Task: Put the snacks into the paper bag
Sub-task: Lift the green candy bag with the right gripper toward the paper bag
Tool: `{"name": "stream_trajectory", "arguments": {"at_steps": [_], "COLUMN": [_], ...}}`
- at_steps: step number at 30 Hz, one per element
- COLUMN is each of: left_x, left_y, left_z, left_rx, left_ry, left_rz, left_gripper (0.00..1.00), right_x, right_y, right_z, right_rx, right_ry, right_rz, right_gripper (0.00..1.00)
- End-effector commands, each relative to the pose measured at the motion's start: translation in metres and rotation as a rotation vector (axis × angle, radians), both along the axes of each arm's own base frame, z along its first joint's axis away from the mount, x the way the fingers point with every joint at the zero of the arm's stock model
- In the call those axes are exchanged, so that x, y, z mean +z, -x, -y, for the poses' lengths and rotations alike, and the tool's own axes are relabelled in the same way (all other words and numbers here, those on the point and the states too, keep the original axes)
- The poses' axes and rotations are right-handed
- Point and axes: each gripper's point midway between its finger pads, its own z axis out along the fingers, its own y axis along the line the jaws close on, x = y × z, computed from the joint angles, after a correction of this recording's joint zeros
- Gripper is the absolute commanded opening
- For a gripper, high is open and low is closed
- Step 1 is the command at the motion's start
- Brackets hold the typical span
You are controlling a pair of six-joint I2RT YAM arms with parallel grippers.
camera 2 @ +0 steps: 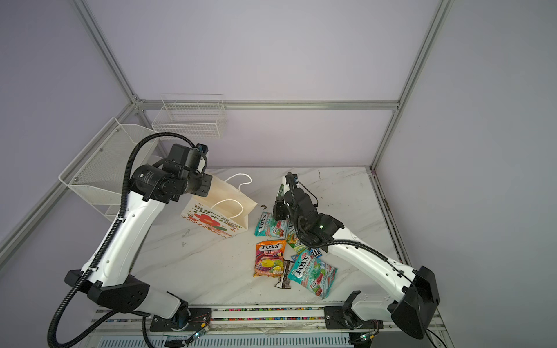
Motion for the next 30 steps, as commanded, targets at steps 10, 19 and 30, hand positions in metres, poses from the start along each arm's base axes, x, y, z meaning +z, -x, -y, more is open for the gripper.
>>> {"name": "stream_trajectory", "arguments": {"at_steps": [10,19,30], "left_x": [-0.015,-0.026,-0.027], "left_y": [0.008,0.006,-0.004], "left_z": [0.003,0.007,0.017], "left_rx": [-0.012,-0.039,-0.083], "left_ry": [-0.016,-0.029,-0.033], "left_rz": [-0.033,-0.059,-0.064], "left_gripper": [0.0,0.0,0.0], "right_x": [0.072,0.106,0.144], "right_y": [0.041,0.06,0.099], "right_z": [-0.006,0.003,-0.006], "right_rx": [0.174,0.228,0.439], "right_ry": [0.109,0.188,0.178], "right_rz": [0.16,0.246,0.347], "right_gripper": [0.0,0.0,0.0]}}
